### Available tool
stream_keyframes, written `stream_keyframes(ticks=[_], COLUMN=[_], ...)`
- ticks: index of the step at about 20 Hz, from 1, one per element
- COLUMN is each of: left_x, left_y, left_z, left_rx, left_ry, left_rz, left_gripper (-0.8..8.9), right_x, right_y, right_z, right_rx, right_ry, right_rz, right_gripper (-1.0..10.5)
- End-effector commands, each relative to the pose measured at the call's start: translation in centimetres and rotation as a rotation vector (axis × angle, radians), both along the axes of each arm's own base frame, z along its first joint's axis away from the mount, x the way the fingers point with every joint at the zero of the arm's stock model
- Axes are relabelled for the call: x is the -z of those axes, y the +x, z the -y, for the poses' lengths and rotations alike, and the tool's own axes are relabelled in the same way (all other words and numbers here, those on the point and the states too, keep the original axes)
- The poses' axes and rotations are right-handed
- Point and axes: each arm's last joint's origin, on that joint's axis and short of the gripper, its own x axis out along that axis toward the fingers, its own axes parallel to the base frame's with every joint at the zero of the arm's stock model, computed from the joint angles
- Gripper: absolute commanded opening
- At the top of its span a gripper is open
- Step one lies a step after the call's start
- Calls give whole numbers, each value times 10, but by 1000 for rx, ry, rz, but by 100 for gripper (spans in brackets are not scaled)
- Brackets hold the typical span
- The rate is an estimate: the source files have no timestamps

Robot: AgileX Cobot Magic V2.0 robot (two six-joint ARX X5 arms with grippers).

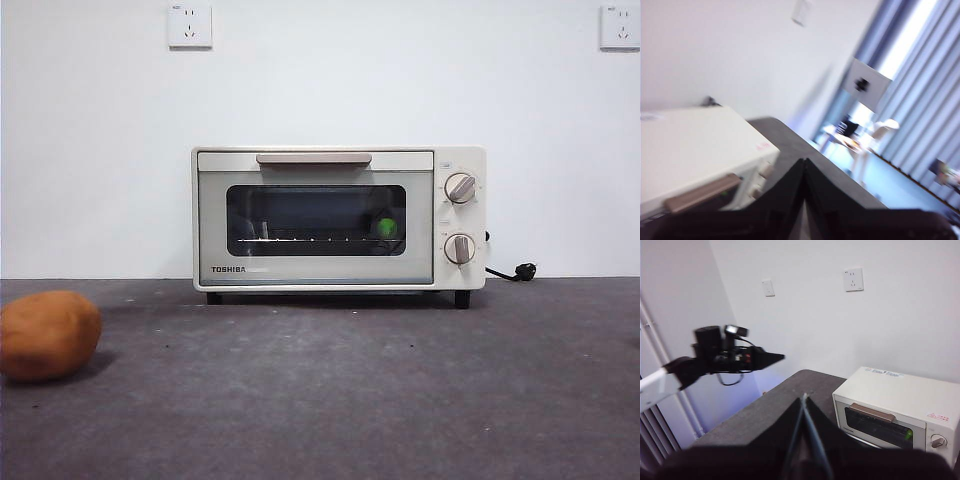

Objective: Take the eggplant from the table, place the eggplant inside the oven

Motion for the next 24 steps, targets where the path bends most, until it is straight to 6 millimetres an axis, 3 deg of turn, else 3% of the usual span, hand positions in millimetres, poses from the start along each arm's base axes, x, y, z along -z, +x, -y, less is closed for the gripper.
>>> stream_keyframes(ticks=[1,6,13,18,24], left_x=[-11,-21,-16,-13,-15], left_y=[-26,-74,-123,-142,-146], left_z=[-4,-11,-24,-28,-28], left_rx=[-69,-219,-499,-569,-570], left_ry=[32,89,234,285,283], left_rz=[73,132,130,130,141], left_gripper=[-6,-6,-6,-6,-6], right_x=[2,2,2,2,2], right_y=[-2,-2,-2,-1,-1], right_z=[1,1,1,1,1], right_rx=[0,0,0,0,0], right_ry=[-12,-13,-12,-12,-12], right_rz=[-10,-11,-11,-12,-12], right_gripper=[1,1,1,1,1])
